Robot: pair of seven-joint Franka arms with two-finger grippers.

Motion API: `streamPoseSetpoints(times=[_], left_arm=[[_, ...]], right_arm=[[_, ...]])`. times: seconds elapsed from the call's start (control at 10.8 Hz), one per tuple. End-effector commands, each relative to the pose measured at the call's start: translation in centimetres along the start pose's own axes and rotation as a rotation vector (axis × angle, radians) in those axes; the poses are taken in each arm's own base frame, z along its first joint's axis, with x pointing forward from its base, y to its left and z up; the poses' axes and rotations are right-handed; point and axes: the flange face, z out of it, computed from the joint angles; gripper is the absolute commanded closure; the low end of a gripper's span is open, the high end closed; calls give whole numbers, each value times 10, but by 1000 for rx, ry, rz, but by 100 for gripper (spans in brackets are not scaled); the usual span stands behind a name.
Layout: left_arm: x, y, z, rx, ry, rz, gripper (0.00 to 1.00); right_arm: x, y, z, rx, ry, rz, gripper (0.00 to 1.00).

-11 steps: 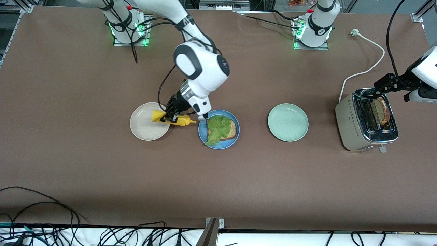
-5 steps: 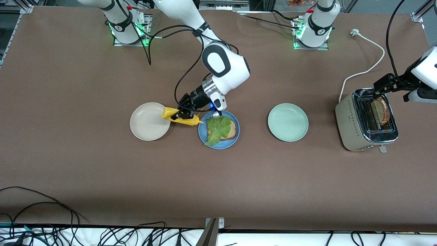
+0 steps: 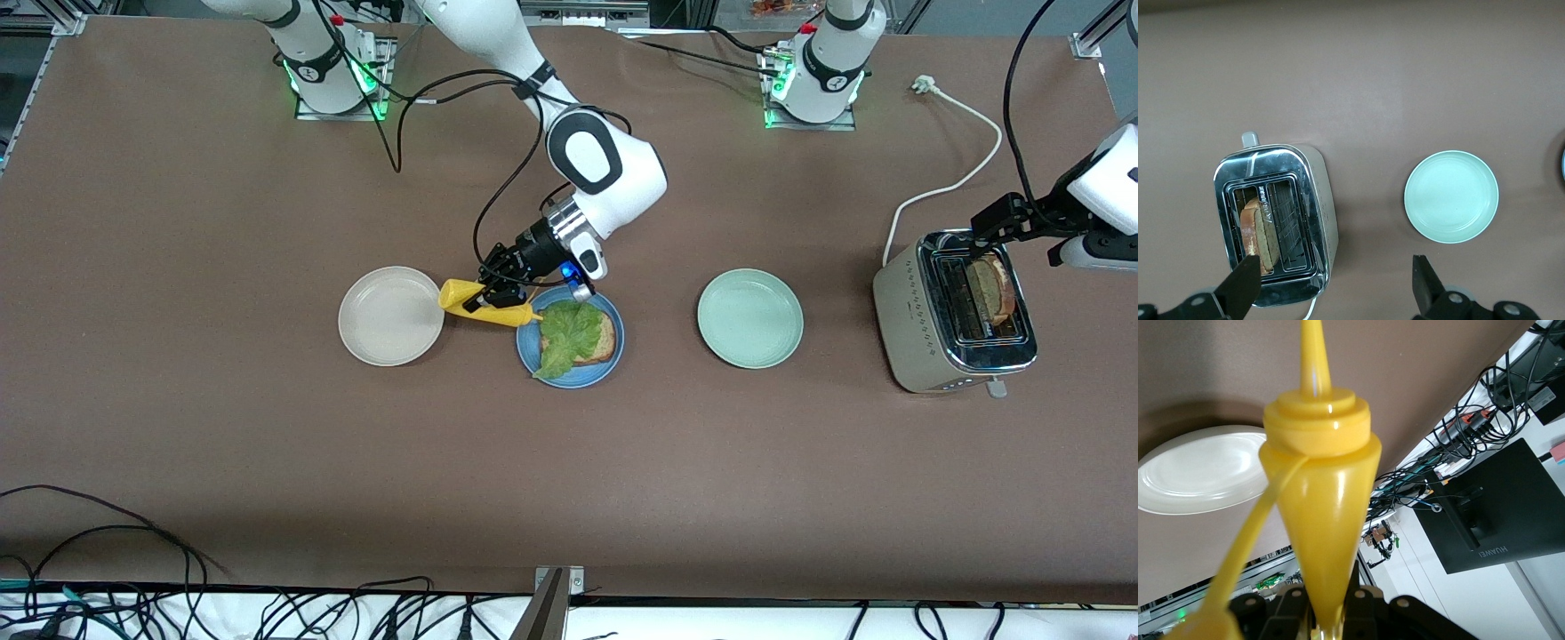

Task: Make sandwich in blue plate with both arms
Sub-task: 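Tilt the bottle nozzle over the lettuce on the toast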

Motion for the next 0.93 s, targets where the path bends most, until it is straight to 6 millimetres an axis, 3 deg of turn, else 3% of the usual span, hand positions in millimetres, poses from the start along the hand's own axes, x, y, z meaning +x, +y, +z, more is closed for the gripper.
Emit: streamPoseSetpoints(times=[0.0, 0.19, 0.37, 0.65, 0.84], left_arm=[[0, 0, 2, 27, 10, 15, 0], [1, 0, 5, 27, 6, 16, 0], [2, -3, 5, 28, 5, 15, 0], [-2, -22, 13, 29, -7, -10, 0], [-4, -39, 29, 32, 3, -39, 0]], right_arm=[[-4, 12, -1, -22, -34, 24, 83], [-15, 23, 6, -11, -44, 36, 83], [-44, 45, 21, 104, 21, 74, 84], [-87, 76, 48, 282, 139, 158, 84], [-108, 94, 71, 394, 241, 182, 84]])
